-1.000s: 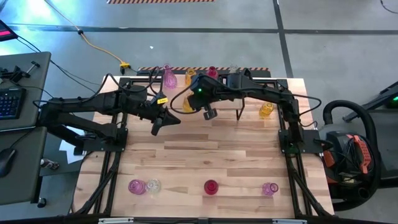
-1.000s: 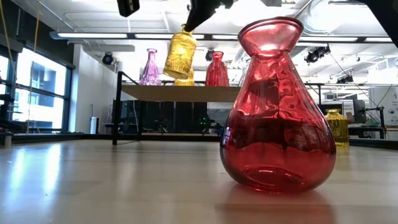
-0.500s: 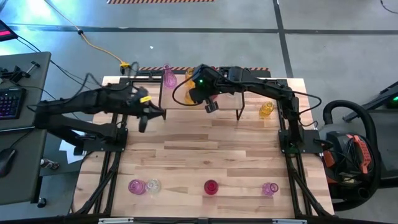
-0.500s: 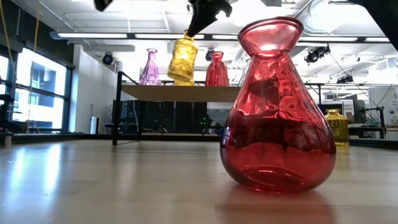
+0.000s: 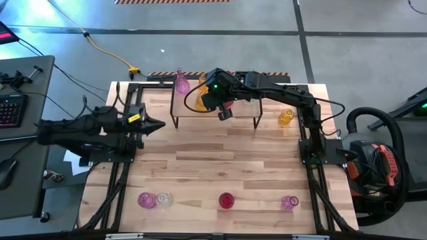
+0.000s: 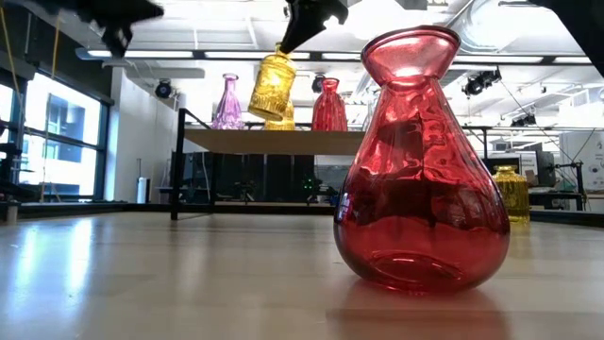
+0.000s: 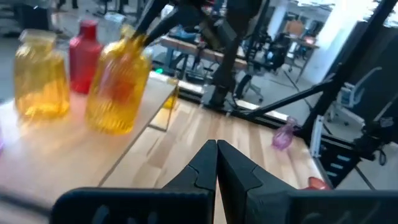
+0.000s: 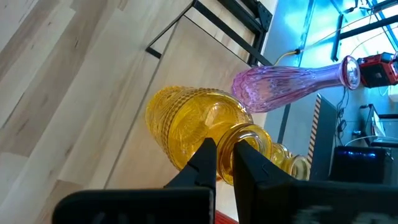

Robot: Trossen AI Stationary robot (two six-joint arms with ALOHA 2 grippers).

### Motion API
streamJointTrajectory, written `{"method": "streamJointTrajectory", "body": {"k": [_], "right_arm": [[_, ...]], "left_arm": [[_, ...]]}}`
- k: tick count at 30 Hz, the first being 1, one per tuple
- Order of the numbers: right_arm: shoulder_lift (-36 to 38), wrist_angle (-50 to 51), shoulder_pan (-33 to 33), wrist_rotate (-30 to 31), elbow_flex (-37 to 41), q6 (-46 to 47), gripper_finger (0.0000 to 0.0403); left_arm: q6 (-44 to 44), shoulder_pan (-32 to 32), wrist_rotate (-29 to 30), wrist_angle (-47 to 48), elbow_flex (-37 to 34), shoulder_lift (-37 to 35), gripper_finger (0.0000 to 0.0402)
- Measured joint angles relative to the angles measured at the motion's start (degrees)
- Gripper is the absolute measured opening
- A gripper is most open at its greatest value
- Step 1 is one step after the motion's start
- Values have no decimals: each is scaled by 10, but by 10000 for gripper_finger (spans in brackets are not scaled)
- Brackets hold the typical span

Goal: Sort vases onto shelf
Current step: Put the bottom yellow vase on the shelf and align it with the other yellow vase

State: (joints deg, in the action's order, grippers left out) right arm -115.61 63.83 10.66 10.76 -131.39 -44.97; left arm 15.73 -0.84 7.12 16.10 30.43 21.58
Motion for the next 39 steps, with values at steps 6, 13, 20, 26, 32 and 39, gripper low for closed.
{"method": "streamJointTrajectory", "body": {"k": [6,13,20,26,32,39], "right_arm": [[0,0,5,0,0,0,1],[0,-1,14,0,0,16,1],[0,-1,17,2,0,40,1],[0,-1,17,2,0,40,1],[0,1,17,2,0,40,1],[0,6,17,-30,0,26,1]], "left_arm": [[20,-12,23,-19,-95,-79,3],[17,-25,25,-71,-176,-133,3],[1,-29,10,-68,-215,-151,3],[-49,-29,5,-75,-231,-151,3],[-28,-29,4,-104,-266,-151,3],[-23,-29,7,-104,-272,-151,3]]}}
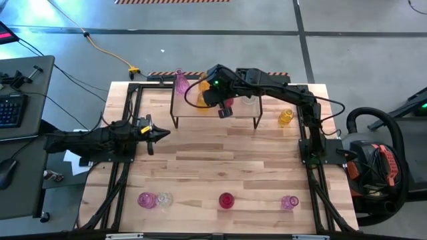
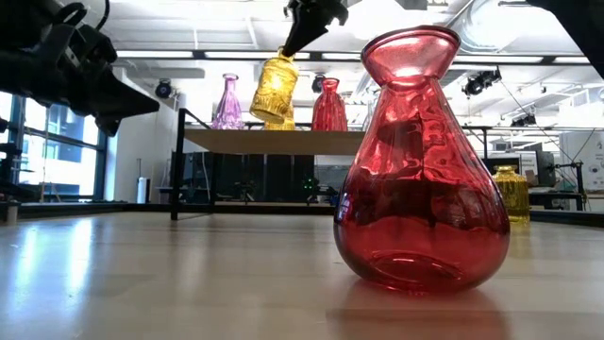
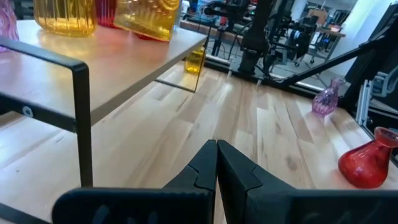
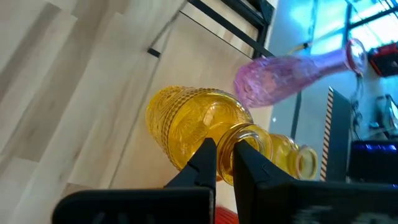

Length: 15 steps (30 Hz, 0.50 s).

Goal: Sort vases onto shelf
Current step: Put the bottom yellow vase on the shelf and align it with the other yellow vase

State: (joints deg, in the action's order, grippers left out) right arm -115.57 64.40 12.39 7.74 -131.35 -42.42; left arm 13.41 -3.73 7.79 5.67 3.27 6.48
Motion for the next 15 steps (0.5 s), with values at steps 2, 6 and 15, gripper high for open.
{"method": "streamJointTrajectory", "body": {"k": [2,6,15], "right_arm": [[0,0,0,-4,0,-12,1],[0,3,0,-4,0,-20,1],[-1,36,15,-2,0,-26,1]], "left_arm": [[0,0,0,0,0,0,3],[0,0,0,0,0,0,3],[0,0,0,0,0,0,3]]}}
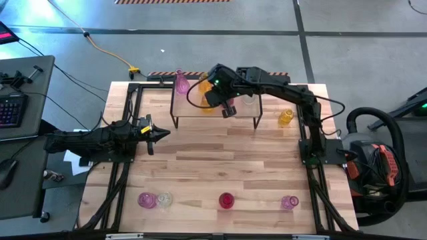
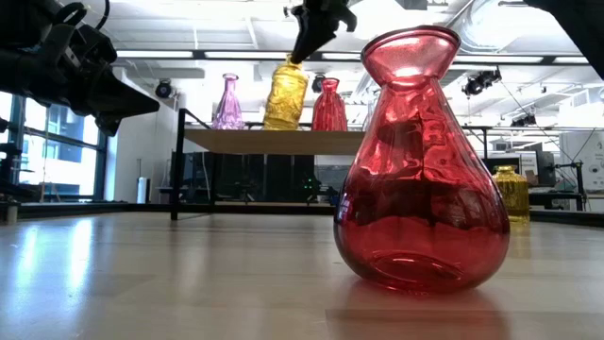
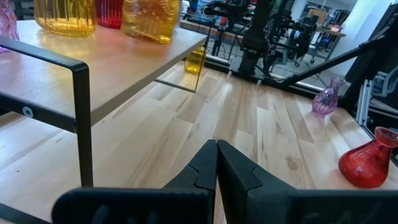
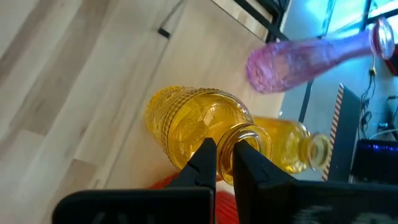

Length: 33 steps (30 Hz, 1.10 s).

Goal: Sort vases onto shelf
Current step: Put the bottom yellow vase on the shelf and align it with the other yellow vase

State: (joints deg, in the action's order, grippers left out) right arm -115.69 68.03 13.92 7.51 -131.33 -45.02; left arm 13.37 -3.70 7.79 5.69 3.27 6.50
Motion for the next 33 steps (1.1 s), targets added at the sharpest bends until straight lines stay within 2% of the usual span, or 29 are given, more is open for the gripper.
{"method": "streamJointTrajectory", "body": {"k": [9,24,33], "right_arm": [[-13,-13,21,0,0,-20,1],[-16,-37,22,-6,0,-39,1],[-16,-47,22,2,0,-22,1]], "left_arm": [[0,0,0,0,0,0,3],[-1,0,0,0,0,0,3],[-1,0,0,0,0,0,3]]}}
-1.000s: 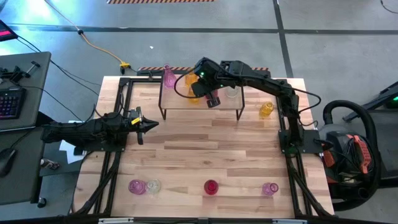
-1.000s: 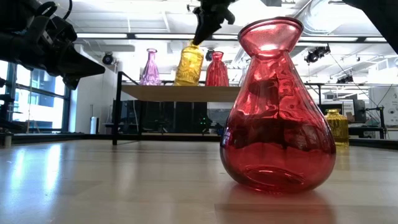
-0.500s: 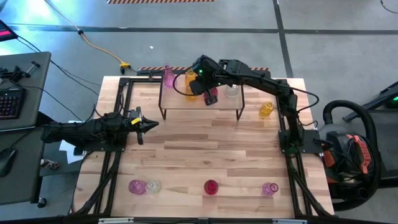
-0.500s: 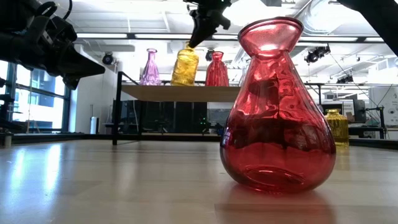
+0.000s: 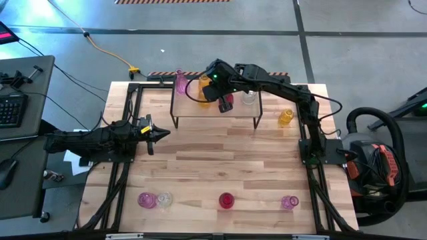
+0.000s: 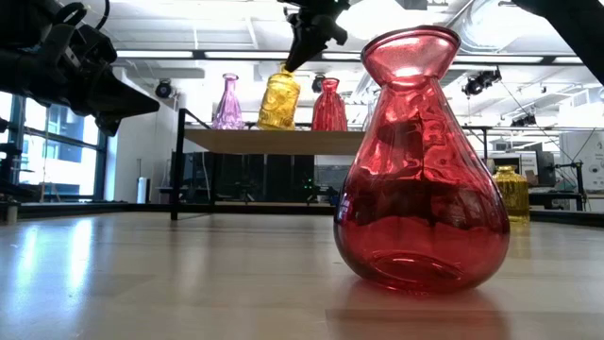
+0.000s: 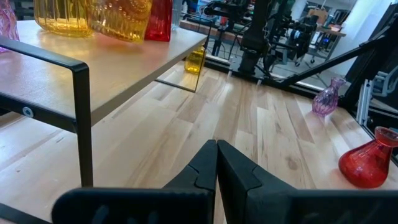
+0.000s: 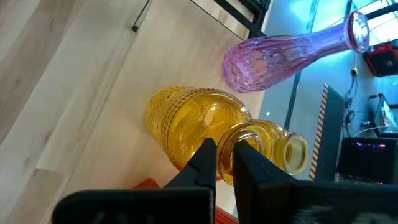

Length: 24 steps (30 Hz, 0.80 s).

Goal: Sort vases onto shelf
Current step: Put the bottom yellow vase on the shelf and align it with the other yellow vase

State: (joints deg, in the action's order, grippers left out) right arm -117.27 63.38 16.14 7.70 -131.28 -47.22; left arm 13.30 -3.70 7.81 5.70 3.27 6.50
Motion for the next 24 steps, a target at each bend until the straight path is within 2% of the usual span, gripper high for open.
{"method": "streamJointTrajectory", "body": {"k": [7,12,18,24], "right_arm": [[-4,6,12,-37,0,11,1],[-9,-4,12,-35,-1,19,5],[-10,-7,12,-35,-1,13,37],[-10,-17,12,-30,-1,13,40]], "left_arm": [[0,0,0,0,0,0,3],[0,0,0,0,0,0,3],[0,0,0,0,0,0,3],[0,0,0,0,0,0,3]]}}
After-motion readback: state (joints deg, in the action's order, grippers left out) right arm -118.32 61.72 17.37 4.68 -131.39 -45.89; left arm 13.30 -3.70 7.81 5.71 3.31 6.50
